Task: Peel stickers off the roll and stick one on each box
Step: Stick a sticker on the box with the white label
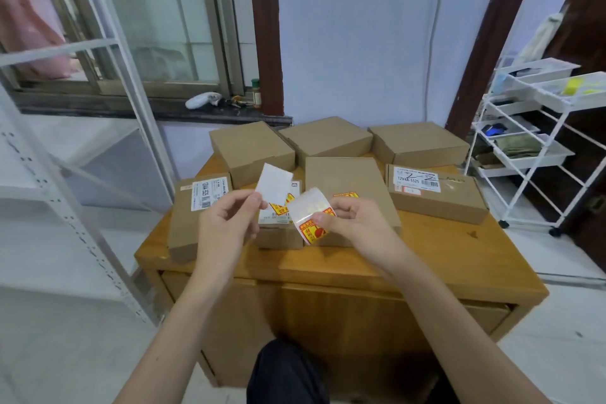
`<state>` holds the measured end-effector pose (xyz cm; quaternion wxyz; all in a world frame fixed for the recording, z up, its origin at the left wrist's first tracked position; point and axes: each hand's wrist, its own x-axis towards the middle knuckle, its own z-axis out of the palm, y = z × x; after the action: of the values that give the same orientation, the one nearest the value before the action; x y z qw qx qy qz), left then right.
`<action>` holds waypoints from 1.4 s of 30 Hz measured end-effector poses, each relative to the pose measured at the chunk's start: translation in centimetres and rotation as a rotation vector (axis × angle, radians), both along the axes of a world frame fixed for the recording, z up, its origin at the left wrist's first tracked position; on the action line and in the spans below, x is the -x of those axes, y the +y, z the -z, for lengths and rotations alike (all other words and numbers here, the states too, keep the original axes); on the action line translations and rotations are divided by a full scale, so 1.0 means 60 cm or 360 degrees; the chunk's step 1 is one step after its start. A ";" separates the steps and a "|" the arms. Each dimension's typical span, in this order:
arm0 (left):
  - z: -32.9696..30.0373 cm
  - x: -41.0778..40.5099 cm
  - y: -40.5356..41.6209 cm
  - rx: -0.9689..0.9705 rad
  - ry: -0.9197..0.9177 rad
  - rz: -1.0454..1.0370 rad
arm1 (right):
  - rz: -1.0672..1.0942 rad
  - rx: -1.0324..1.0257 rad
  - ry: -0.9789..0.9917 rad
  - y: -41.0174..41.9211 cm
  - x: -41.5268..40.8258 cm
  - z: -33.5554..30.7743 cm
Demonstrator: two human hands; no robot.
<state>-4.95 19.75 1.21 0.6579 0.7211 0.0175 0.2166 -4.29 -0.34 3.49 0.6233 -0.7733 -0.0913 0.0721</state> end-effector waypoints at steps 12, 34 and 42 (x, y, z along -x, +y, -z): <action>0.035 -0.043 0.099 -0.0123 0.0121 -0.0333 | -0.0010 0.0016 0.0055 0.010 -0.015 0.006; 0.107 -0.068 0.126 -0.1576 0.0487 -0.0794 | 0.0035 0.0011 0.0070 0.002 -0.029 0.016; 0.101 -0.057 0.118 -0.1643 0.0486 -0.0743 | 0.0005 -0.0031 0.0030 -0.003 -0.030 0.020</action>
<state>-1.52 26.86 -4.82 0.1465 0.9483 0.1627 0.2299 -2.51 -0.53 2.27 0.6318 -0.7665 -0.0850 0.0776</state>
